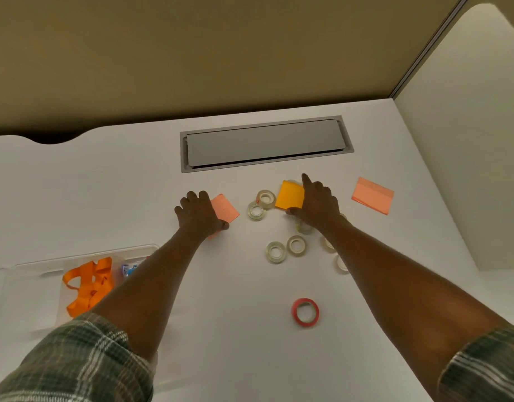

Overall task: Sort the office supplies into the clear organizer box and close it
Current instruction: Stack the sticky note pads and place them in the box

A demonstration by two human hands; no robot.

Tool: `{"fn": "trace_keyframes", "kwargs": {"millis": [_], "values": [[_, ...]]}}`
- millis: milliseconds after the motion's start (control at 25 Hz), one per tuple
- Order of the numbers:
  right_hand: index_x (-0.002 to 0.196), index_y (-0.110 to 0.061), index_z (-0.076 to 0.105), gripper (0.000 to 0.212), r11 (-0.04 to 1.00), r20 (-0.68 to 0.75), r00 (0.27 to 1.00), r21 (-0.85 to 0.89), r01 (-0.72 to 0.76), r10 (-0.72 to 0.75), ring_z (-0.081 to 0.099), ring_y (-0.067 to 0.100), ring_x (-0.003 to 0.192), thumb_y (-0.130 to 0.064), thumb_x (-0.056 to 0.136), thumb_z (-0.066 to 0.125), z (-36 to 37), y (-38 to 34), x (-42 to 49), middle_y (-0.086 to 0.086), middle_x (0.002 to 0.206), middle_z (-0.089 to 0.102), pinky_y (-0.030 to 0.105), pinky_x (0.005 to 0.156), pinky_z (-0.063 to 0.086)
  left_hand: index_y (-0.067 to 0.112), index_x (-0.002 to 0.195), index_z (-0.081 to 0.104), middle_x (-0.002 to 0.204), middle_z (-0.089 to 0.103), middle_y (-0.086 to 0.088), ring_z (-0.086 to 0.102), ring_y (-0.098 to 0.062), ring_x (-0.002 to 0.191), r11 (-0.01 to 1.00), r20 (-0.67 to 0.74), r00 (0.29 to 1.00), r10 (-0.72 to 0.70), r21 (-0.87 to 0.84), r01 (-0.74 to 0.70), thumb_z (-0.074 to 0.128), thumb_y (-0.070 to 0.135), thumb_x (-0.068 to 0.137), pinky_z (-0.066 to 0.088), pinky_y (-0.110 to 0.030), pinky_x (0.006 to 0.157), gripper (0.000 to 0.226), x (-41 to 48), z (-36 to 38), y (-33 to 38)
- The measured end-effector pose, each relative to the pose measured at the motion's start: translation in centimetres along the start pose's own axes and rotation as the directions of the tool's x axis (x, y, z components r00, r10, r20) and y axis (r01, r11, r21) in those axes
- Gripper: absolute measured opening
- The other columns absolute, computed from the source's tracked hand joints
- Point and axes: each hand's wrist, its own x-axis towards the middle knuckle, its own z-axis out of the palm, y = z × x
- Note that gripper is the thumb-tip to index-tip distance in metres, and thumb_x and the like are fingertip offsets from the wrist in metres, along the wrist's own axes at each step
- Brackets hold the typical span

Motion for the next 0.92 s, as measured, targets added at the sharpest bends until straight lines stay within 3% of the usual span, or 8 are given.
{"fn": "trace_keyframes", "kwargs": {"millis": [160,320,440,600,680,760,840,920], "values": [[0.144,-0.013,0.037,0.072,0.996,-0.057,0.995,0.028,-0.085,0.087,0.049,0.036,0.123,-0.039,0.087,0.071,-0.1,0.3,0.4,0.018,0.132,0.051,0.045,0.095,0.043,0.007,0.125,0.04,0.119,0.047,-0.014,0.051,-0.033,0.109,0.999,-0.029,0.999,-0.013,-0.053,0.012,0.085,0.059,0.055,0.042,-0.042,0.086,0.098,-0.5,0.4,-0.4],[0.13,-0.014,0.057,0.041,0.954,-0.1,0.981,0.269,-0.133,0.165,0.056,0.032,0.12,-0.027,0.091,0.066,-0.4,0.4,-0.4,0.013,0.124,0.062,0.04,0.095,0.046,0.005,0.122,0.04,0.113,0.057,-0.014,0.057,-0.035,0.104,0.992,-0.078,0.997,0.01,-0.128,-0.02,0.085,0.047,0.064,0.043,-0.043,0.084,0.084,-2.0,0.7,-0.5],[0.11,-0.011,0.069,0.024,0.858,-0.116,0.965,0.49,-0.151,0.236,0.064,0.029,0.106,-0.026,0.091,0.065,-1.2,-0.2,-1.9,0.008,0.108,0.071,0.035,0.089,0.047,0.006,0.124,0.039,0.113,0.061,-0.014,0.06,-0.036,0.105,0.973,-0.066,0.997,-0.037,-0.232,0.02,0.079,0.033,0.074,0.044,-0.045,0.086,0.069,-3.5,1.0,-0.5],[0.1,-0.011,0.065,0.015,0.643,-0.118,0.954,0.76,-0.092,0.276,0.069,0.026,0.083,-0.025,0.092,0.064,-1.3,-1.5,-5.5,0.01,0.101,0.071,0.044,0.078,0.059,0.005,0.109,0.054,0.107,0.066,-0.015,0.061,-0.038,0.103,0.878,-0.024,0.991,-0.131,-0.468,0.104,0.064,0.015,0.084,0.045,-0.039,0.082,0.029,-5.8,0.7,-1.1],[0.105,-0.015,0.06,0.013,0.49,-0.044,0.961,0.866,-0.099,0.273,0.067,0.02,0.072,-0.022,0.095,0.063,-1.0,-2.2,-7.6,0.013,0.11,0.067,0.039,0.064,0.061,0.003,0.099,0.062,0.104,0.066,-0.014,0.061,-0.035,0.099,0.782,0.027,0.991,-0.134,-0.612,0.123,0.065,0.018,0.086,0.044,-0.035,0.076,0.021,-7.0,-0.1,-1.2],[0.109,-0.016,0.057,0.014,0.403,0.008,0.965,0.908,-0.117,0.261,0.067,0.021,0.07,-0.018,0.096,0.061,-0.6,-3.1,-9.4,0.013,0.114,0.065,0.035,0.057,0.059,0.007,0.089,0.064,0.093,0.068,-0.01,0.06,-0.03,0.086,0.615,0.06,0.988,-0.14,-0.777,0.134,0.067,0.022,0.086,0.042,-0.03,0.061,0.015,-8.5,-1.4,-1.3],[0.11,-0.016,0.057,0.015,0.363,0.033,0.967,0.923,-0.127,0.254,0.068,0.024,0.075,-0.014,0.095,0.06,-0.2,-4.2,-11.3,0.014,0.115,0.065,0.034,0.058,0.058,0.012,0.089,0.067,0.087,0.068,-0.004,0.061,-0.026,0.082,0.395,0.078,0.99,-0.114,-0.911,0.117,0.068,0.025,0.088,0.042,-0.028,0.059,0.013,-10.2,-3.3,-1.6],[0.114,-0.014,0.057,0.02,0.32,0.073,0.968,0.936,-0.15,0.24,0.07,0.031,0.086,-0.01,0.095,0.057,0.1,-5.5,-13.0,0.016,0.118,0.065,0.039,0.066,0.061,0.012,0.107,0.066,0.1,0.069,-0.006,0.063,-0.025,0.091,0.121,0.139,0.989,-0.041,-0.982,0.143,0.066,0.024,0.091,0.051,-0.031,0.069,0.019,-11.9,-5.0,-1.9]]}}
